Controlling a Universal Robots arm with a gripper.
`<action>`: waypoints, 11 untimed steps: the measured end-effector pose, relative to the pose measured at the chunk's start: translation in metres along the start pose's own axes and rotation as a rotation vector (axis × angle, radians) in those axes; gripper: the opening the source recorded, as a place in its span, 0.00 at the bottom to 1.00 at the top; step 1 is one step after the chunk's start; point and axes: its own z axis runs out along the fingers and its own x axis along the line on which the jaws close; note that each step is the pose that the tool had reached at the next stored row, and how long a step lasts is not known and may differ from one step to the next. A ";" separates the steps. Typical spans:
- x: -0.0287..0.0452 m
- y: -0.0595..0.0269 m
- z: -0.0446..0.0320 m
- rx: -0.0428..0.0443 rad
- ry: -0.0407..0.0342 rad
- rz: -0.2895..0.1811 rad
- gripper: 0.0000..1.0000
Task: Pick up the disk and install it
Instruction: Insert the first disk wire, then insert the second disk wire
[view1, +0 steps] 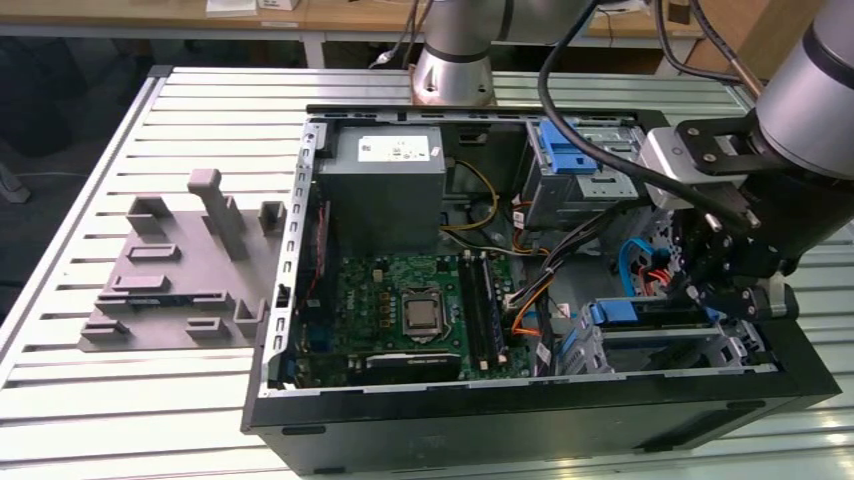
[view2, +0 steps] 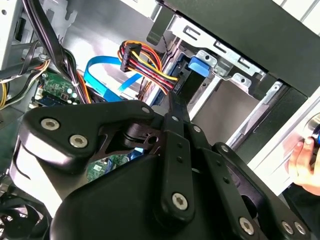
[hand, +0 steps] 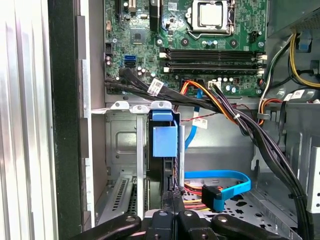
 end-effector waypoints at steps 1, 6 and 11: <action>0.0000 0.0000 0.0000 -0.0003 0.0001 0.000 0.11; -0.0002 -0.0001 -0.0005 -0.0031 0.0016 0.000 0.11; -0.0007 -0.0004 -0.0029 -0.0072 0.0047 0.000 0.11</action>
